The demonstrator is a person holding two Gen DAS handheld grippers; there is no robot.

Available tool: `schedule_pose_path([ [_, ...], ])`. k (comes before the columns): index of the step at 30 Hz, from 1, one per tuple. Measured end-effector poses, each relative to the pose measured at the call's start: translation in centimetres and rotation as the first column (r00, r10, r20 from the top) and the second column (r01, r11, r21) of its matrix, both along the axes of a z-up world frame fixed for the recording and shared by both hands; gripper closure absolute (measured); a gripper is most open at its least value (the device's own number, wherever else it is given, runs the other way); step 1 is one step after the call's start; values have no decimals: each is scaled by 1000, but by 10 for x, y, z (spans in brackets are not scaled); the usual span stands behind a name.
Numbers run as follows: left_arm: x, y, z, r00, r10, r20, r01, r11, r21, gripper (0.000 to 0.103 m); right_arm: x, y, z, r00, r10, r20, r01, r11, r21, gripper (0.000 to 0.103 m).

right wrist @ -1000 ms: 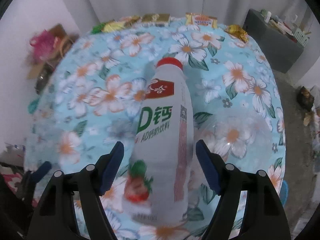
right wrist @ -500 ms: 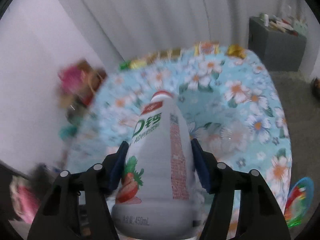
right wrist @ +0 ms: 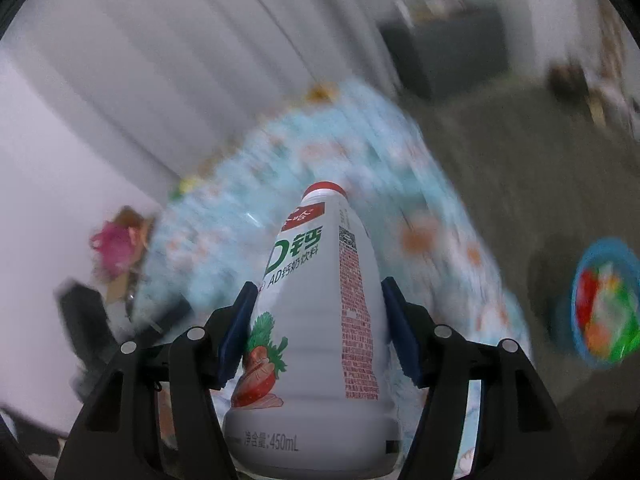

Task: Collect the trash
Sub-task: 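Grasp the white drink bottle with the right tool, then grasp the clear plastic cup with the left tool while the right tool holds the bottle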

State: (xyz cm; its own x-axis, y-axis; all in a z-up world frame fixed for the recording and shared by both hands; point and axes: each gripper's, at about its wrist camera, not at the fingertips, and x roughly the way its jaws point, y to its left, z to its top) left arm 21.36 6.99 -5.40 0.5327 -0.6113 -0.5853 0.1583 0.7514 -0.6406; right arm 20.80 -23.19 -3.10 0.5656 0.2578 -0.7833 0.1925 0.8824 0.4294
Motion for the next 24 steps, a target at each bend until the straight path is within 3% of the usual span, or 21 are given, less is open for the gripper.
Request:
schedule_pose_path([
  [3,29,-7,-12,996,-16,-93,8,996,-90,36,-2,-7,-37,998,2,-71,6,993,118,43],
  [4,41,-12,-17,991,-16,-134,1,994,-111,43,-3,-7,-41,998,6,-65,4,990,144,43],
  [6,57,-20,-26,984,-17,-178,-7,991,-134,48,-5,-8,-44,999,3,-49,5,986,167,43],
  [9,74,-38,-31,978,-21,-206,2,996,-92,51,-5,-15,-49,999,3,-39,5,979,205,43],
  [13,83,-69,-22,987,-48,-154,53,998,31,51,-9,-19,-55,1000,6,-16,-2,968,252,43],
  [15,85,-89,-21,992,-58,-116,74,987,140,54,-15,-21,-55,1000,2,-7,0,963,268,43],
  [18,82,-107,-18,995,-84,-53,95,961,259,67,-18,-26,-55,1000,-6,1,5,959,284,43],
  [20,79,-111,-17,994,-96,-45,105,954,282,86,-23,-28,-52,1000,-14,8,11,962,274,43],
  [24,75,-108,-12,996,-90,-26,94,959,268,93,-36,-34,-48,1000,-25,15,20,964,264,44],
])
